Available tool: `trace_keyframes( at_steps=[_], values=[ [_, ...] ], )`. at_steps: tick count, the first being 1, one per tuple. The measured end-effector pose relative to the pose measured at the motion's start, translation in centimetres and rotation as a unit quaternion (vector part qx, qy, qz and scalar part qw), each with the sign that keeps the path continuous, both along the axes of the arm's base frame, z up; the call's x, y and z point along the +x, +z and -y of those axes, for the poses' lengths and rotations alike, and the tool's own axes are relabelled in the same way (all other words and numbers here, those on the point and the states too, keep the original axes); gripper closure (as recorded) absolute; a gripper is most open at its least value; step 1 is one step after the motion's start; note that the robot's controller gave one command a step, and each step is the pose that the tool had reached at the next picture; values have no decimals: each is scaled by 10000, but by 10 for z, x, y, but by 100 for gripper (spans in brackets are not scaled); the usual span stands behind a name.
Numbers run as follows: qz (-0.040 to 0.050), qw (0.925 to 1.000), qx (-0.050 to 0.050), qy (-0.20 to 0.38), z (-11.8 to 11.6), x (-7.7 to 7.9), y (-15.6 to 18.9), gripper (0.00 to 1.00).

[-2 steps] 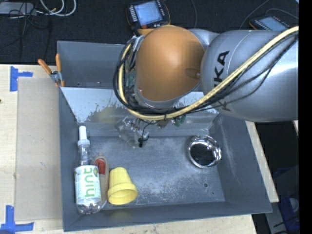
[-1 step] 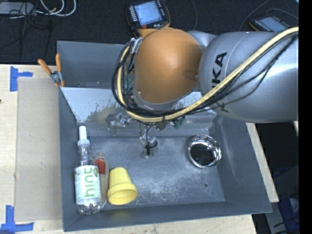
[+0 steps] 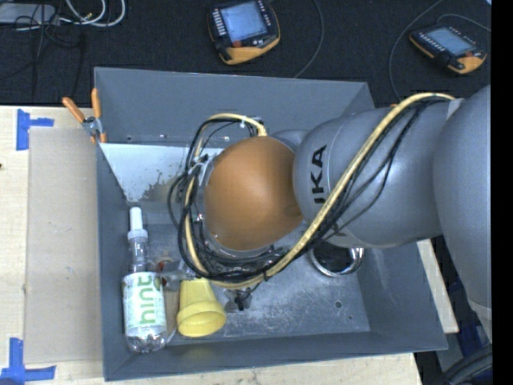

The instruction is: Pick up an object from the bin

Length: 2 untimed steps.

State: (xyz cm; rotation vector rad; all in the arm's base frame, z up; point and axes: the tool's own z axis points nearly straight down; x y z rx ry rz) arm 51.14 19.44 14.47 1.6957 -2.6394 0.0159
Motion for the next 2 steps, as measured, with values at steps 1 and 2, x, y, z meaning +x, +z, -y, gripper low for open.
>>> trace_keyframes(
  at_steps=[1,2],
  values=[
    [-22,9974,-82,721,8,20,-58,0],
    [-5,9999,-97,69,3,11,-74,0]
  ],
)
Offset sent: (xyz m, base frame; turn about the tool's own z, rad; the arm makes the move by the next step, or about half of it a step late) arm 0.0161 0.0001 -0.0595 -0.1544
